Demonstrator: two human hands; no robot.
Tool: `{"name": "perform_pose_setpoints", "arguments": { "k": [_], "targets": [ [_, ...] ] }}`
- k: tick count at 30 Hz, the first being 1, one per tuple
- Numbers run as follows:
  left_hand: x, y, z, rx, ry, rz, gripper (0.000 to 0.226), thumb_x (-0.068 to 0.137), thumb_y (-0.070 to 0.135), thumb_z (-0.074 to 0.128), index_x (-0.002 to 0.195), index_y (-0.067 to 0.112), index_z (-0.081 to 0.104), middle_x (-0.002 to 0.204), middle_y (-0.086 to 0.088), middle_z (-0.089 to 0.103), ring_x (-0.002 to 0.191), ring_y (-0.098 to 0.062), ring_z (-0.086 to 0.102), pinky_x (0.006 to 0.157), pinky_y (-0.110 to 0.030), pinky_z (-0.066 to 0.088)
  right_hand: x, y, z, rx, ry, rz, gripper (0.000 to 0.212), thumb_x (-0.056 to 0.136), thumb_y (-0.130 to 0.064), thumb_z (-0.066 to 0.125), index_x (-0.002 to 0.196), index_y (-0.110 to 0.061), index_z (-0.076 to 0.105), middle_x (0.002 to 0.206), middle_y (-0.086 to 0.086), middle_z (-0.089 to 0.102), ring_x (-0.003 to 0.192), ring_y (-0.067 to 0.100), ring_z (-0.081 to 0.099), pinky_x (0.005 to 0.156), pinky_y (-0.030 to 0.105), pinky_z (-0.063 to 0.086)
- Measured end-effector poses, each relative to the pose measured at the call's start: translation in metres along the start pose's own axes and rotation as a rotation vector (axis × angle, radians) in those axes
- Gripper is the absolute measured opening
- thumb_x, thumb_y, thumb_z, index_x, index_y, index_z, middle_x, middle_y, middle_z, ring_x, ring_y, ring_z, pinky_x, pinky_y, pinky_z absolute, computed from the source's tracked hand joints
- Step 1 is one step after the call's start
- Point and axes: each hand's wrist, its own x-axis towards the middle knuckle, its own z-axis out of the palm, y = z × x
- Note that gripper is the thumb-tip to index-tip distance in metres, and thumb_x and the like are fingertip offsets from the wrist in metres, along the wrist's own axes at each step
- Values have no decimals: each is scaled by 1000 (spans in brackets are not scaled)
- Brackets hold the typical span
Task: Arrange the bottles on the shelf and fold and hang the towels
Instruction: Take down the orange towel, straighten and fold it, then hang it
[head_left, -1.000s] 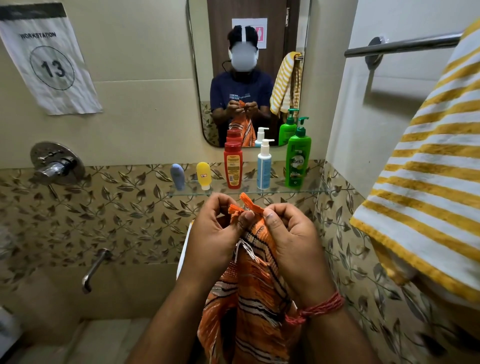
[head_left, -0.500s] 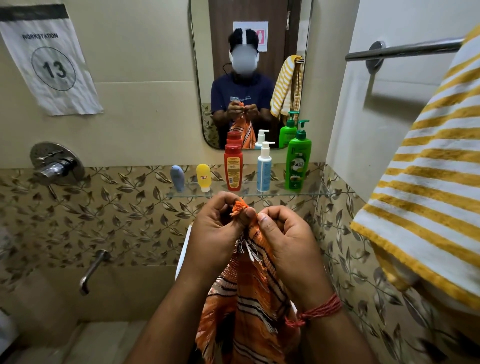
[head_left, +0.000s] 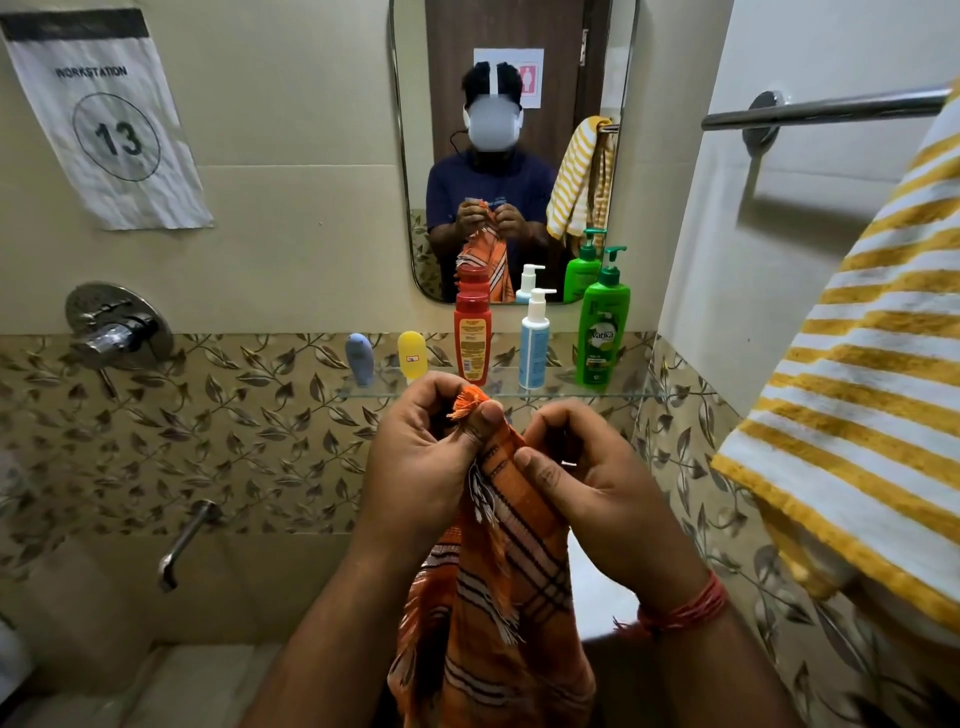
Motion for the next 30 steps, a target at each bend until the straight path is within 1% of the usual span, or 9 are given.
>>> {"name": "perform_pose_setpoints", "arguments": {
  "k": [4,8,11,15,19,21,25,27,30],
  "targets": [
    [4,0,-2,-21,11,15,16,81,26,70,88,15,61,78,7,66,74,-6,66,65,-22,56,-1,2,2,-10,-3,-63,11,90,-12,61,93,-22,59,83,8,56,76,39,54,64,57,49],
    [8,-2,-6,-61,-19,-6,19,78,31,70,88,18,61,78,8,64,75,-7,65,65,-22,55,2,1,4,83,56,-63,14,88,-8,64,87,-21,60,82,-3,58,77,19,58,68,37,53],
    [11,-2,-7,-81,-61,3,11,81,30,69,86,24,61,79,7,63,76,-8,64,66,-22,55,5,2,4,161,63,-61,17,88,1,65,85,-14,59,79,-2,56,74,14,57,67,32,52],
    [15,-3,-8,-74,-67,28,6,82,31,68,83,30,63,81,1,63,77,-14,64,67,-26,56,9,11,6,51,1,-62,17,89,-7,64,88,-23,62,78,-6,52,73,17,53,61,32,47],
    [21,-4,-9,-74,-40,46,9,84,29,67,86,25,60,80,3,63,75,-14,64,67,-28,57,13,15,7,-123,-26,-60,10,92,-29,61,101,-32,64,94,-9,56,90,24,59,75,45,56],
    [24,-5,-10,-57,-38,52,10,84,30,67,87,23,60,79,6,62,74,-12,63,67,-28,56,15,13,10,-150,-39,-67,17,90,-40,61,106,-33,62,100,-8,56,97,23,59,80,49,55],
    [31,-7,-13,7,-37,59,12,84,35,67,89,26,60,83,7,64,80,-13,64,70,-32,58,22,12,18,-102,-10,-28,28,87,-43,64,114,-36,60,108,-6,58,106,24,60,86,51,55],
    [33,-7,-15,33,-41,69,14,82,40,67,88,29,60,83,8,64,82,-13,65,70,-32,59,26,13,20,-97,-14,-12,25,86,-38,67,110,-36,61,107,-6,58,104,20,60,86,43,55],
    [36,-7,-18,47,-38,82,20,79,41,67,89,25,59,80,10,64,77,-8,64,67,-26,56,30,12,18,-76,8,0,9,85,-28,71,92,-28,65,95,-12,56,90,8,58,76,21,49]
  ]
}}
